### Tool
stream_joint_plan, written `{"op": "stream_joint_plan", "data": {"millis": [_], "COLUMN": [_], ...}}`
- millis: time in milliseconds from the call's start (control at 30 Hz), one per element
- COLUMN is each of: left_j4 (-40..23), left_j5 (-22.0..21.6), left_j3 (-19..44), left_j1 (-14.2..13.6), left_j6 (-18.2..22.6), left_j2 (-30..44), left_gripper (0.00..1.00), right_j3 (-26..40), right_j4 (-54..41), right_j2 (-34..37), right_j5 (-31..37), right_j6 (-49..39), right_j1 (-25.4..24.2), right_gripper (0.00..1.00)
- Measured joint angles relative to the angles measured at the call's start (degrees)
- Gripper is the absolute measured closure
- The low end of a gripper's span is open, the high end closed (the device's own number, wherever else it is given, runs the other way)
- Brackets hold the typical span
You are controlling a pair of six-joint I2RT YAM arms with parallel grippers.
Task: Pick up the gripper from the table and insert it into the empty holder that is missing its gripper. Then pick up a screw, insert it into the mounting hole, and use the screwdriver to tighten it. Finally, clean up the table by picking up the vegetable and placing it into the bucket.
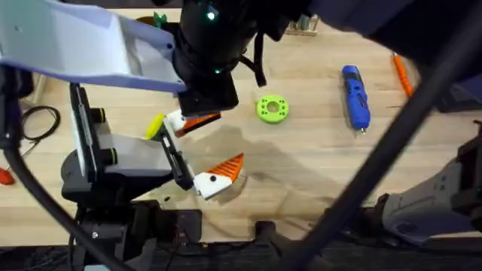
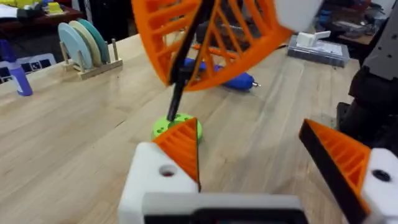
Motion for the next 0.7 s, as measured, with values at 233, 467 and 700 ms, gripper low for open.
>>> {"op": "stream_joint_plan", "data": {"millis": [233,467,700], "left_j4": [0.0,0.0,0.0], "left_j5": [0.0,0.0,0.0], "left_j3": [0.0,0.0,0.0], "left_j1": [0.0,0.0,0.0], "left_j6": [0.0,0.0,0.0], "left_j2": [0.01,0.0,0.0], "left_gripper": [0.015,0.015,0.016], "right_j3": [0.02,0.02,0.02], "right_j4": [0.0,0.04,0.05], "right_j2": [1.1,2.19,2.25], "right_j5": [-0.02,-0.01,-0.02], "right_j6": [0.02,0.04,0.04], "right_j1": [0.0,0.24,0.57], "right_gripper": [0.995,0.995,0.995]}}
